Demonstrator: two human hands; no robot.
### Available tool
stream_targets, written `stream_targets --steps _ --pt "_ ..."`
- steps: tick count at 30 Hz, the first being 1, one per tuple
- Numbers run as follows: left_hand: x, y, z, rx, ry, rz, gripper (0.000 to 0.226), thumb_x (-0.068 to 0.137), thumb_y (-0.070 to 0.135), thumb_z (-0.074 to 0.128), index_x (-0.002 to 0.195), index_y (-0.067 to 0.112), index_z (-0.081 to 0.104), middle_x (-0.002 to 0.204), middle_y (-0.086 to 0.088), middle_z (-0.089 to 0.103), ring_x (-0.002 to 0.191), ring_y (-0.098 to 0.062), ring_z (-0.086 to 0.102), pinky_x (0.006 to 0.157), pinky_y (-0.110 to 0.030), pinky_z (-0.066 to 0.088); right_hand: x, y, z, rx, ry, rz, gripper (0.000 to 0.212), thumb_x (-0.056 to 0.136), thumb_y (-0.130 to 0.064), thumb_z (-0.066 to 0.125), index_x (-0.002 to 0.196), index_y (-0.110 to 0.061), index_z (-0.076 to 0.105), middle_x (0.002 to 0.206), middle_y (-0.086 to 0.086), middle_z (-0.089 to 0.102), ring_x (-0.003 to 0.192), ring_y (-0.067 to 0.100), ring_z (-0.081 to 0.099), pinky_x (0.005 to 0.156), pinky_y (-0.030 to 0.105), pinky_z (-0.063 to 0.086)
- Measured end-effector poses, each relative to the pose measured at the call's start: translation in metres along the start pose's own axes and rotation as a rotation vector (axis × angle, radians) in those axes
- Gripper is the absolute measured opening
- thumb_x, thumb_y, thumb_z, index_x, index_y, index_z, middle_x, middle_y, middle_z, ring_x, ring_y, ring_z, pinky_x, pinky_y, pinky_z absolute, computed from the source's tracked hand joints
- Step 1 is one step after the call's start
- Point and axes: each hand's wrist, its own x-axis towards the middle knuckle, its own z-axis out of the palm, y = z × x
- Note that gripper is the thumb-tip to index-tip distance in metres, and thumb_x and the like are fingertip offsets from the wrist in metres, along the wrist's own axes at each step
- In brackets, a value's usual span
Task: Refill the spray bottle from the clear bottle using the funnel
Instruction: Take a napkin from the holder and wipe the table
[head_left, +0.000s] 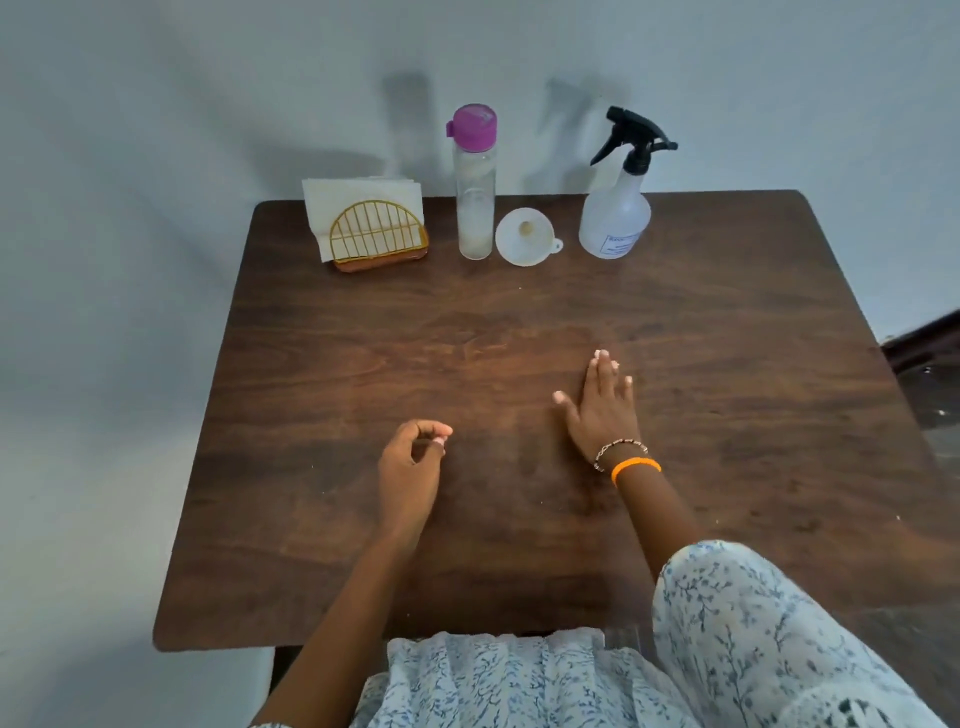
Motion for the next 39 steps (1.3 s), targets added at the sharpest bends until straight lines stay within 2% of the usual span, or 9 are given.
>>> stream_targets --steps 4,8,13,16,20,25,30,35,39 --pt "-0.002 -0.005 0.013 -0.021 -0.067 -0.009 0.028 0.086 0.000 0.053 0.077 0.025 0.063 0.084 0.002 0.064 0.077 -0.010 0.059 0.070 -0.020 0.043 -0.077 -0.046 0.028 -0.039 -0.111 -0.496 0.097 0.082 -0.069 0.025 0.145 0.002 0.002 0.155 0.015 -0.005 0.142 0.029 -0.010 0.115 0.041 -0.010" --pt "-0.003 -0.005 0.020 -0.056 -0.129 -0.013 0.030 0.086 -0.001 0.052 0.077 0.025 0.062 0.086 0.004 0.065 0.075 -0.006 0.059 0.070 -0.016 0.045 -0.112 -0.025 0.038 -0.192 -0.097 -0.734 0.081 0.090 -0.059 0.030 0.145 -0.001 0.018 0.155 0.012 0.013 0.143 0.025 0.014 0.114 0.040 0.008" --pt "-0.003 -0.007 0.019 -0.047 -0.168 -0.033 0.029 0.087 0.000 0.052 0.076 0.024 0.062 0.081 0.007 0.063 0.071 -0.005 0.057 0.067 -0.016 0.043 -0.067 0.015 0.017 -0.085 0.014 -0.247 0.077 0.088 -0.052 0.015 0.145 -0.002 0.007 0.156 0.011 0.004 0.144 0.026 0.008 0.115 0.033 0.003" --pt "-0.009 -0.009 0.020 -0.045 -0.190 -0.040 0.027 0.088 0.000 0.051 0.077 0.022 0.062 0.082 0.005 0.064 0.072 -0.006 0.057 0.067 -0.016 0.044 -0.071 0.000 0.025 0.013 0.037 -0.099 0.060 0.096 -0.024 0.035 0.144 0.003 0.009 0.155 0.015 0.005 0.144 0.030 0.008 0.116 0.035 0.009" --pt "-0.018 -0.008 0.029 -0.014 -0.221 -0.010 0.023 0.087 -0.001 0.051 0.080 0.017 0.064 0.081 0.003 0.063 0.071 -0.008 0.056 0.067 -0.015 0.043 -0.102 -0.034 0.045 0.023 0.150 -0.320 0.046 0.079 -0.005 0.039 0.121 0.002 0.057 0.128 0.016 0.057 0.115 0.032 0.057 0.089 0.038 0.052" --pt "-0.034 -0.005 0.047 0.046 -0.274 0.059 0.024 0.086 -0.002 0.051 0.081 0.017 0.064 0.084 0.003 0.064 0.076 -0.011 0.057 0.071 -0.019 0.043 -0.132 -0.032 0.042 -0.050 0.217 -0.534 0.020 0.078 -0.018 0.050 0.075 -0.013 0.068 0.077 0.000 0.064 0.069 0.020 0.061 0.041 0.026 0.045" --pt "-0.063 0.001 0.075 0.106 -0.295 0.096 0.023 0.088 0.002 0.052 0.080 0.021 0.064 0.085 0.003 0.065 0.080 -0.013 0.060 0.071 -0.018 0.043 -0.140 0.018 0.015 0.319 0.153 -0.157 0.014 0.080 -0.005 0.056 0.088 -0.003 0.068 0.098 0.016 0.064 0.098 0.033 0.057 0.074 0.040 0.048" --pt "-0.117 0.014 0.133 0.112 -0.394 0.118 0.022 0.088 0.001 0.052 0.081 0.018 0.064 0.084 0.004 0.065 0.077 -0.010 0.060 0.067 -0.012 0.046 -0.177 0.095 -0.024 0.987 0.330 0.268 0.024 0.073 0.009 0.060 0.085 -0.008 0.072 0.087 0.003 0.070 0.076 0.010 0.064 0.069 0.010 0.047" --pt "-0.165 0.030 0.203 0.107 -0.539 0.191 0.028 0.085 -0.003 0.054 0.075 0.022 0.063 0.081 0.007 0.064 0.073 -0.010 0.057 0.065 -0.008 0.044 -0.218 0.161 -0.046 1.300 0.375 0.350 0.036 0.077 0.010 0.059 0.099 -0.016 0.068 0.090 0.001 0.066 0.083 0.008 0.058 0.078 0.019 0.049"
